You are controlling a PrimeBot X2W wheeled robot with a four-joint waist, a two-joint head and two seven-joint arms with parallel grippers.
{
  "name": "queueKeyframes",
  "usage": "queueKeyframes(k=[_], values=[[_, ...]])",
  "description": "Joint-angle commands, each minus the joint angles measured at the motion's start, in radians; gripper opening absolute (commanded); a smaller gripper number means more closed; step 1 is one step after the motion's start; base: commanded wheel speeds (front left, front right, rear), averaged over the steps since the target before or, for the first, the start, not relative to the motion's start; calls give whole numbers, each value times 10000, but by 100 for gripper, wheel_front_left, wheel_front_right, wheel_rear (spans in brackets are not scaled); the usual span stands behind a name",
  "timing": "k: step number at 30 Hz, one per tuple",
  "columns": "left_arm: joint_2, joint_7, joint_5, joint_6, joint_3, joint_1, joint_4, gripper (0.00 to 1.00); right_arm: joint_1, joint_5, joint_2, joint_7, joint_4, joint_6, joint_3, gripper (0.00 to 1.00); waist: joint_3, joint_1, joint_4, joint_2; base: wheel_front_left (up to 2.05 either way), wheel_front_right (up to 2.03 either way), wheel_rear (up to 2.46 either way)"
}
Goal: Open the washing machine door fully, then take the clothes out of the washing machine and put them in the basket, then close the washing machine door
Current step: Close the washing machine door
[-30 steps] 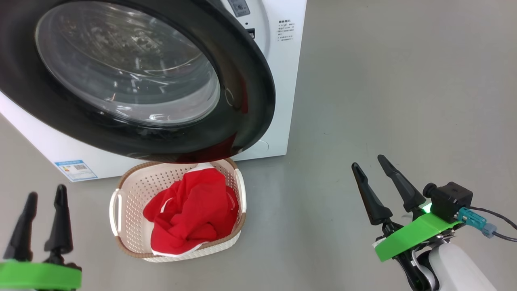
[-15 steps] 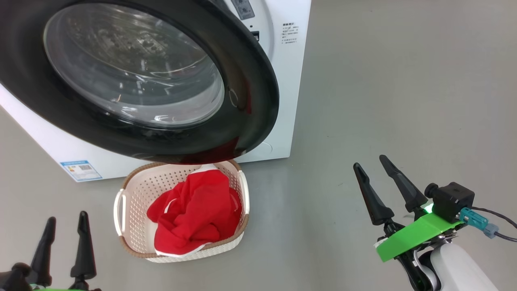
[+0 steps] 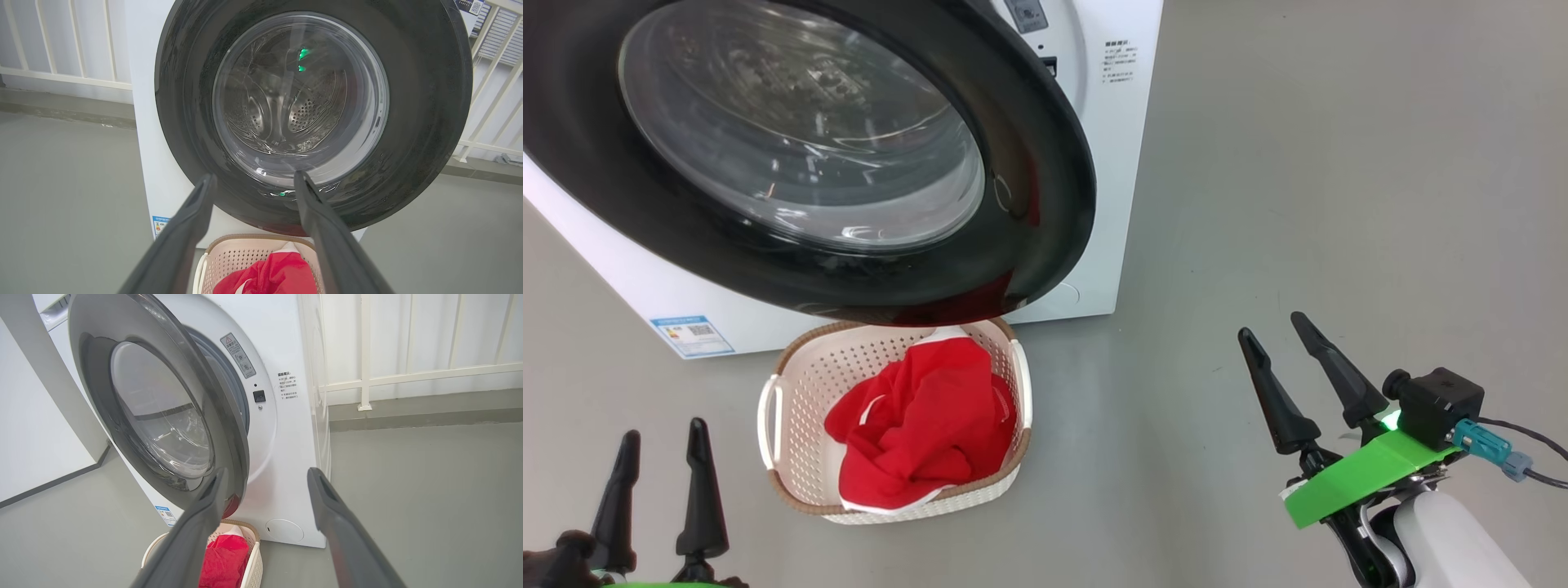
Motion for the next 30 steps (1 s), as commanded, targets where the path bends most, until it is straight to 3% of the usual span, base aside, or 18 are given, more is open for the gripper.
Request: queueKeyframes(k=[1, 30], values=[[89, -120, 133, -91, 397, -41, -300, 100, 32, -7, -67, -48, -244, 16, 172, 100, -4, 0, -7, 0, 0, 0, 0], [-331, -122, 704, -518, 726, -35, -204, 100, 37, 12, -182, -48, -257, 16, 272, 100, -58, 0, 44, 0, 0, 0, 0]])
